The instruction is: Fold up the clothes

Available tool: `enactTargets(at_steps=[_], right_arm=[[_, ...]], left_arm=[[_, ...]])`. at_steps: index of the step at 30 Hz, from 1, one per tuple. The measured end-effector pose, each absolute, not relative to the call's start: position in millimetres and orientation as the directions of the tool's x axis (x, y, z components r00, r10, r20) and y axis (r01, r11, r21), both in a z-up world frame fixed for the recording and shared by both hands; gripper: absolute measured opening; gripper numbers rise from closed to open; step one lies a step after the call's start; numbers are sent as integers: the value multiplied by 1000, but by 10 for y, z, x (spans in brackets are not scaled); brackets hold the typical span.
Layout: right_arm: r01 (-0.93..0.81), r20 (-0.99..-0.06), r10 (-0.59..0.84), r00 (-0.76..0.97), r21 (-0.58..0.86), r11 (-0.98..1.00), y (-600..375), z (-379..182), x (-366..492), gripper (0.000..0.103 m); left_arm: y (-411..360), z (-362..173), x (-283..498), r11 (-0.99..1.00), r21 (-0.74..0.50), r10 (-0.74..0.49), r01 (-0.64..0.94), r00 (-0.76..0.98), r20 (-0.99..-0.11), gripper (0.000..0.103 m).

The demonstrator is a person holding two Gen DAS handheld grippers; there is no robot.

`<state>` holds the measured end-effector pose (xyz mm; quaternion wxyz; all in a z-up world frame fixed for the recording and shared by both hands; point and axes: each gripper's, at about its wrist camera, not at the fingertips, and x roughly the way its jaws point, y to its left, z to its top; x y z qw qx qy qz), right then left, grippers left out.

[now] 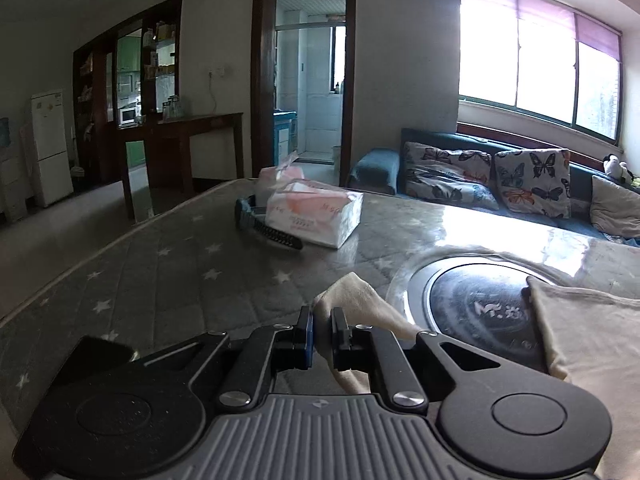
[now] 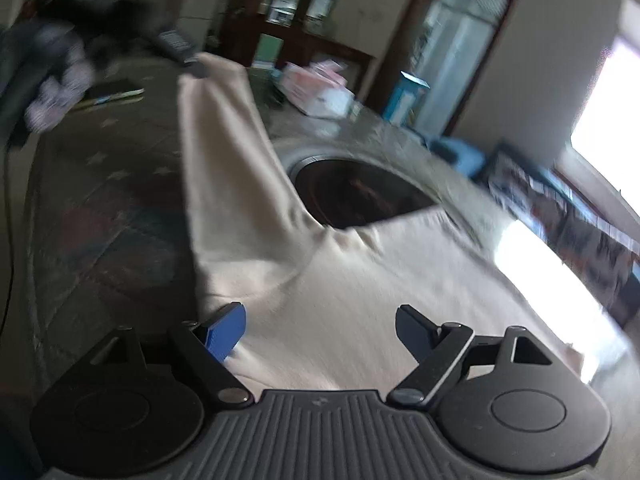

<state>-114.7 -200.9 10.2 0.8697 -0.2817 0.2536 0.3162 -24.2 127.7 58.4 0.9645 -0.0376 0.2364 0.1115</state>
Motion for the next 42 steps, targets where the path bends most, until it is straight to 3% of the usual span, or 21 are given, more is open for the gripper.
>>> enactTargets(at_steps=[11, 16, 25, 33, 42], right_arm=[[-688, -588, 427, 687, -338, 642, -1970, 122, -1214, 84], [-690, -609, 420, 672, -311, 654, -1957, 80, -1186, 85], [-652, -557, 431, 710, -291, 700, -2235, 227, -1281, 85], [-517, -543, 334, 771, -227, 825, -2883, 356, -1272, 86], [-347, -561, 210, 801, -150, 926, -3563, 339, -1340, 86]], left_arm=[[1083, 1052, -248, 988, -61, 109, -143, 916, -386, 10], [785, 1306, -372, 996, -67, 38, -63, 946, -323, 10], [180, 1525, -570, 996, -43, -91, 82, 957, -275, 10], [-549, 1374, -700, 961, -42, -272, 272, 913, -305, 10], [-1238, 728, -536, 900, -80, -413, 428, 783, -464, 17]])
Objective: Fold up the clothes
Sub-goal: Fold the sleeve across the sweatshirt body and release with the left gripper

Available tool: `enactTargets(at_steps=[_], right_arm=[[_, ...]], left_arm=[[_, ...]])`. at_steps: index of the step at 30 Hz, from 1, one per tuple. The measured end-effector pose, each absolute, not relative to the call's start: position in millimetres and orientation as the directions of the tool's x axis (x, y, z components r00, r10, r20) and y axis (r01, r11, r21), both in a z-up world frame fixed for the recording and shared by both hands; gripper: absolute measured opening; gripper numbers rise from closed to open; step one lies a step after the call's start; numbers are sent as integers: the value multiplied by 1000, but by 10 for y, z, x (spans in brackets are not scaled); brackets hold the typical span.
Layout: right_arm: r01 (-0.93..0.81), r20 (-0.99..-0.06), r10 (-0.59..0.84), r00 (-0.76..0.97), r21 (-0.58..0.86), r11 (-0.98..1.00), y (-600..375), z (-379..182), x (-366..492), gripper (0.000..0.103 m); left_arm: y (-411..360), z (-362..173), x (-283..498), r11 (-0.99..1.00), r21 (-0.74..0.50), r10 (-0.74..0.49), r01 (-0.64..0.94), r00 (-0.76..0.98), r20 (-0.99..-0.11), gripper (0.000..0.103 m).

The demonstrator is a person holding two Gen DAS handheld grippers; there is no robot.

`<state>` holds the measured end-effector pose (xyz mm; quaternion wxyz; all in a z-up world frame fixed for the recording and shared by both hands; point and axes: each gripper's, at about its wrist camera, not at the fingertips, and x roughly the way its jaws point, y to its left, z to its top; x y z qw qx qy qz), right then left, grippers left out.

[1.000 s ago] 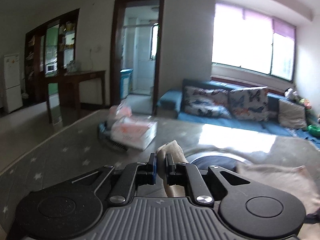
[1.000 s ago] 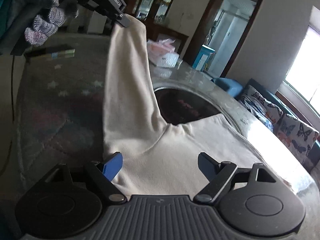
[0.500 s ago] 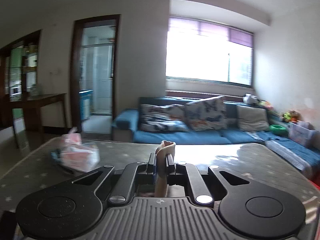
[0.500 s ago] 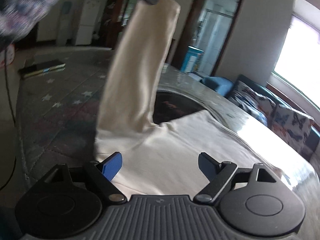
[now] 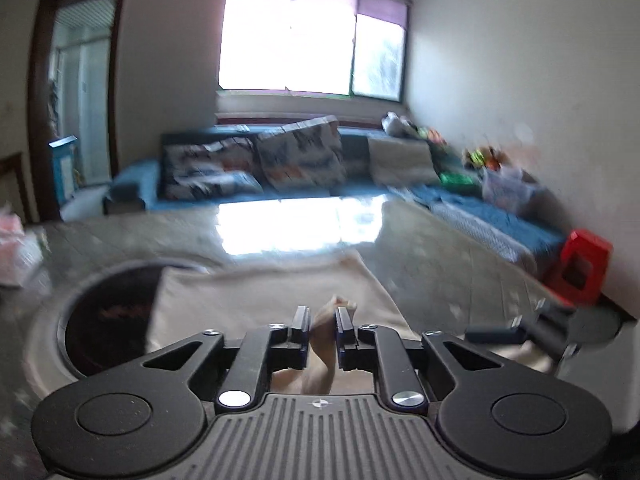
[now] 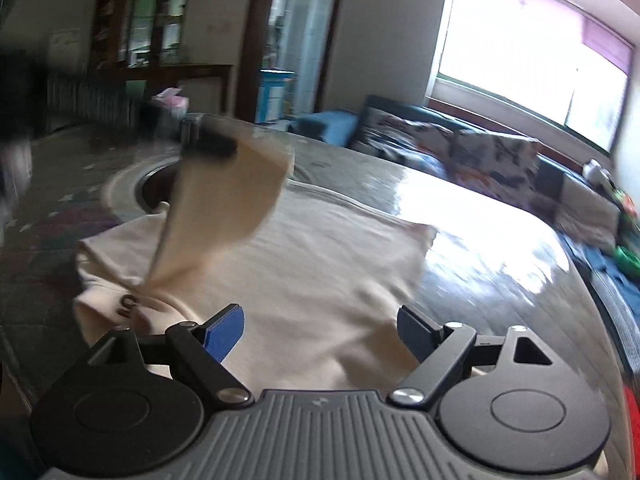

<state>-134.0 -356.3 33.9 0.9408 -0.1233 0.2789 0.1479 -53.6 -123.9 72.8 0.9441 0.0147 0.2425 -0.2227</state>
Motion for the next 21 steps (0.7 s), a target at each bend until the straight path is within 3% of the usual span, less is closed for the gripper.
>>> enactTargets(at_steps=[1, 4, 5, 13, 21], right_arm=[[-335, -561, 202, 802, -143, 931, -3605, 343, -1346, 86], [-305, -560, 192, 806, -115, 945, -3715, 370, -1348, 84], [-298, -560, 192, 806, -104, 949, -3744, 382, -1347, 81], [-334, -577, 278, 768, 10, 943, -3736, 408, -1087, 63], [-343, -639, 278, 717, 24, 939, -3517, 180, -814, 38]], left_arm=[[-1272, 651, -525, 894, -87, -424, 439, 768, -480, 18], [-1299, 509, -549, 878, -103, -449, 467, 729, -517, 40], [-1237, 503, -558, 883, -99, -439, 459, 734, -518, 41], [-608, 406, -495, 945, -63, -303, 322, 784, -542, 40], [-208, 176, -353, 980, -41, -180, 195, 781, -598, 39]])
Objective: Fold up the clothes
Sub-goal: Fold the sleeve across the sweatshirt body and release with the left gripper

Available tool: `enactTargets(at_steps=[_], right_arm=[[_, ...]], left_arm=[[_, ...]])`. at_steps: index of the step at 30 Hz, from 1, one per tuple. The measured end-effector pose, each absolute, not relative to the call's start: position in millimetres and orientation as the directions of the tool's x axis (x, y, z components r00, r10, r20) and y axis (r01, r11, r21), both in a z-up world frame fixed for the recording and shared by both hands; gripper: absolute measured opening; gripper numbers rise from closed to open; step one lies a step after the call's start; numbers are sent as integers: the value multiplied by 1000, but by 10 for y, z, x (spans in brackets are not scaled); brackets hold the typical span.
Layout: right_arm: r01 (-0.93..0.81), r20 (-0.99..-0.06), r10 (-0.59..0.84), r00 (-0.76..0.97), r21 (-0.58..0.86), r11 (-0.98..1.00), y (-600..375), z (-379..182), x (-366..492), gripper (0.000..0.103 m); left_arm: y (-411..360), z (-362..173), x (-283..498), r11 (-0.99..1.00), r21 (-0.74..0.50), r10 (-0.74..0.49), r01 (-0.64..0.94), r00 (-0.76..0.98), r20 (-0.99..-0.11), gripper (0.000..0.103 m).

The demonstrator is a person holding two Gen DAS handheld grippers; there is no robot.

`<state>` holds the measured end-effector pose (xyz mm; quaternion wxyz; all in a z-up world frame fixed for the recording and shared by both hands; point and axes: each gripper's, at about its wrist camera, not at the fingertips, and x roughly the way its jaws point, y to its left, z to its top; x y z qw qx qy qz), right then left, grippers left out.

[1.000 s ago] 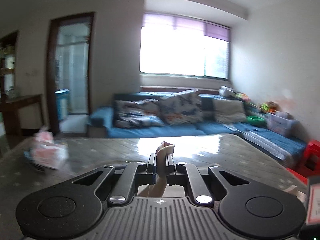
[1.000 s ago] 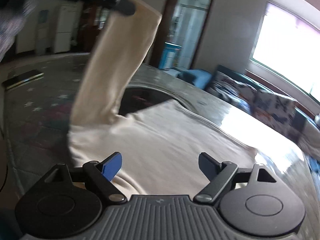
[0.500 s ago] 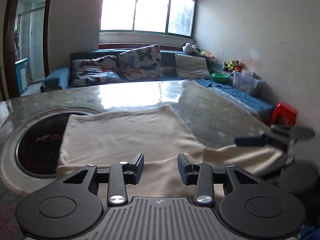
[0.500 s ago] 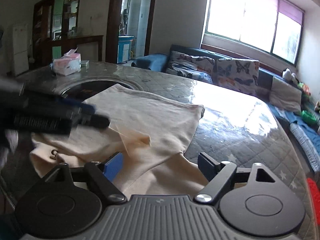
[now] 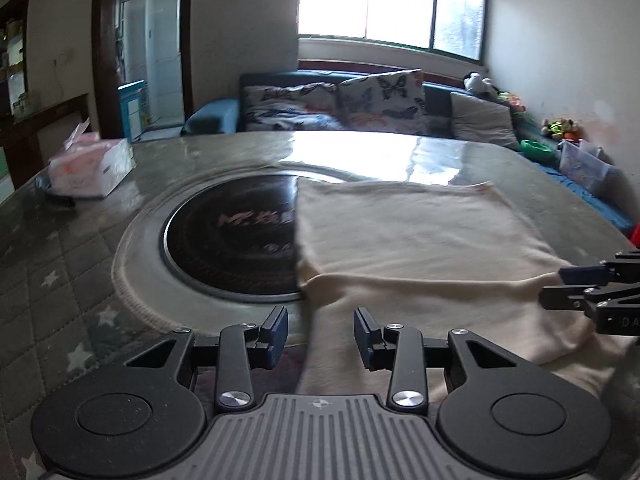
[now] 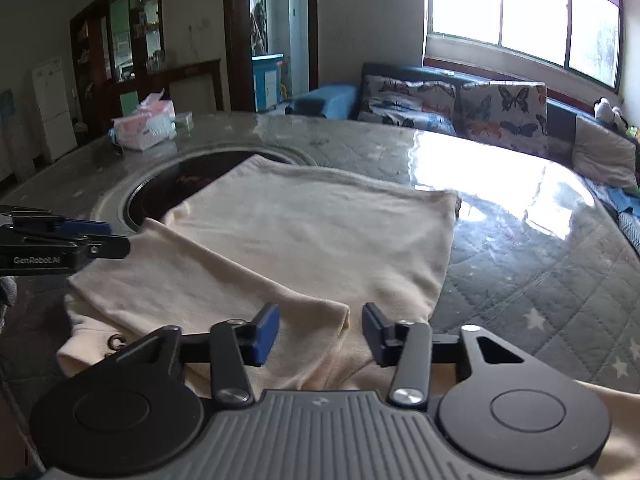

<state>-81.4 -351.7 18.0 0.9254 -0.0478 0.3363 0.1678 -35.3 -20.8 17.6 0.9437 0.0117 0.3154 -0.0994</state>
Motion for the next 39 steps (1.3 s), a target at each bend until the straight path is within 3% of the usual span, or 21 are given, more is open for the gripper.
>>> enactTargets(at_steps=[1, 8, 11, 13, 19, 24, 26, 27, 29, 32, 39], right_arm=[[-343, -645, 277, 712, 24, 939, -3502, 157, -795, 29], [-333, -655, 250, 713, -3, 943, -3492, 157, -770, 12], [-334, -656, 242, 715, -16, 943, -3489, 175, -751, 7], [-337, -643, 240, 727, -31, 941, -3474, 200, -766, 4], [-333, -647, 211, 733, -70, 940, -3415, 169, -691, 6], [-310, -629, 195, 752, -76, 948, -3496, 220, -750, 16], [-321, -618, 194, 762, -101, 942, -3486, 266, -830, 25], [-333, -615, 196, 764, -115, 936, -3464, 277, -874, 28], [-361, -613, 202, 764, -146, 921, -3406, 263, -950, 47], [-390, -623, 205, 755, -175, 904, -3331, 169, -1045, 47], [-349, -604, 180, 776, -173, 921, -3454, 146, -1220, 50]], left_arm=[[-189, 162, -336, 981, -41, -175, 189, 779, -602, 39], [-300, 163, -161, 972, -72, -221, 223, 772, -596, 37], [-297, 109, -94, 973, -76, -220, 220, 763, -608, 19], [-266, 116, -109, 974, -87, -221, 211, 773, -595, 13], [-219, 122, -118, 983, -72, -179, 170, 789, -588, 9], [-221, 160, -134, 985, -67, -169, 161, 784, -597, 21], [-247, 186, -158, 987, -58, -156, 152, 790, -593, 46], [-266, 198, -175, 987, -56, -155, 152, 793, -590, 50], [-316, 223, -218, 984, -52, -168, 170, 795, -583, 58], [-411, 239, -300, 981, -12, -166, 193, 805, -570, 71], [-485, 261, -406, 976, 59, -145, 208, 831, -537, 88]])
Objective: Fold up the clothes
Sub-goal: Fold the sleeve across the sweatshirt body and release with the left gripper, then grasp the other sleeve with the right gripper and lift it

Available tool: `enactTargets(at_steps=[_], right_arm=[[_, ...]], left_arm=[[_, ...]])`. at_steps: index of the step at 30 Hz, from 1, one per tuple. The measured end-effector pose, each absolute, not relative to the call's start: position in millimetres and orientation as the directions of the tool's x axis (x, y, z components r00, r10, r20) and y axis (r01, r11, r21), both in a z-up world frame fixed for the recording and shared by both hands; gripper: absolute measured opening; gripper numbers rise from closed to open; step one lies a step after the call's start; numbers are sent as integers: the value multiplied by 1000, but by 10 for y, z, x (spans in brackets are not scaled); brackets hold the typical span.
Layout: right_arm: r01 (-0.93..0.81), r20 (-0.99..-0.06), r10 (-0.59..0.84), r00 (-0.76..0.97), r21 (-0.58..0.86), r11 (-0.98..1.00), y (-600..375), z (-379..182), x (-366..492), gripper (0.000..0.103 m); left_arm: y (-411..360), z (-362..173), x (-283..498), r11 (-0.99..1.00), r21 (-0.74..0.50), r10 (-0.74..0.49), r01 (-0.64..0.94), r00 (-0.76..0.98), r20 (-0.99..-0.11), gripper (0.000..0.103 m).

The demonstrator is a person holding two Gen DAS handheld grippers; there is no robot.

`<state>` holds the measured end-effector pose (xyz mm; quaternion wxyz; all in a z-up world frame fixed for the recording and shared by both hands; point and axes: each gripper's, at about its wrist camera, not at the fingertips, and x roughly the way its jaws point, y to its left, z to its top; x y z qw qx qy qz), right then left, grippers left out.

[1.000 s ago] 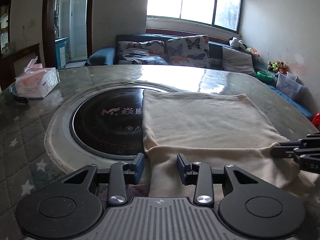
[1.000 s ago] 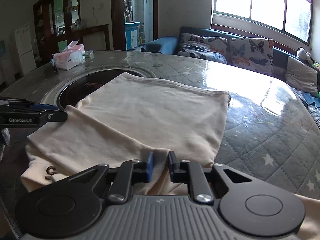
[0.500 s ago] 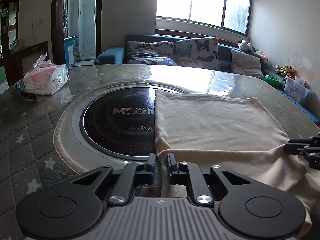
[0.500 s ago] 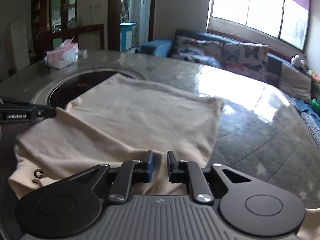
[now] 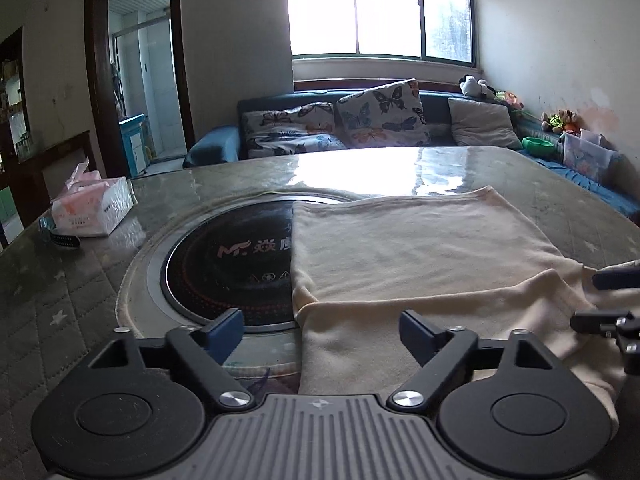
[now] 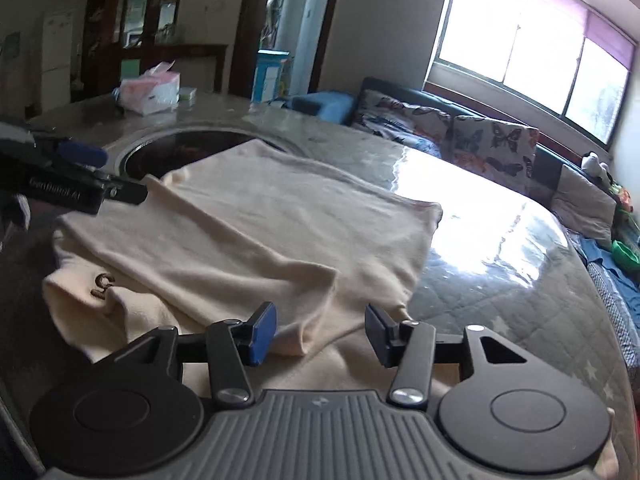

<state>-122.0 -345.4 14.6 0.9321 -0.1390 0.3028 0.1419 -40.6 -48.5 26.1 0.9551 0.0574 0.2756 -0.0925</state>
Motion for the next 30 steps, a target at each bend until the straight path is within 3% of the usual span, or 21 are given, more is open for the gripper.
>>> enactTargets(at_steps=[6, 11, 24, 30], right_arm=[[-336, -594, 186, 782, -151, 930, -3516, 143, -1265, 56], [-251, -561, 121, 819, -161, 955, -3751, 257, -1387, 63], [218, -571, -254, 781, -132, 967, -5033, 116, -1659, 63], [328, -607, -269, 748, -15, 944, -5457, -10, -1754, 59]], left_arm=[[-602, 320, -468, 971, 56, -169, 232, 835, -523, 103], [-803, 381, -546, 957, 64, -210, 284, 826, -524, 103], [-1633, 382, -685, 902, 129, -281, 412, 788, -548, 103], [-1911, 313, -672, 899, 150, -263, 412, 780, -568, 103]])
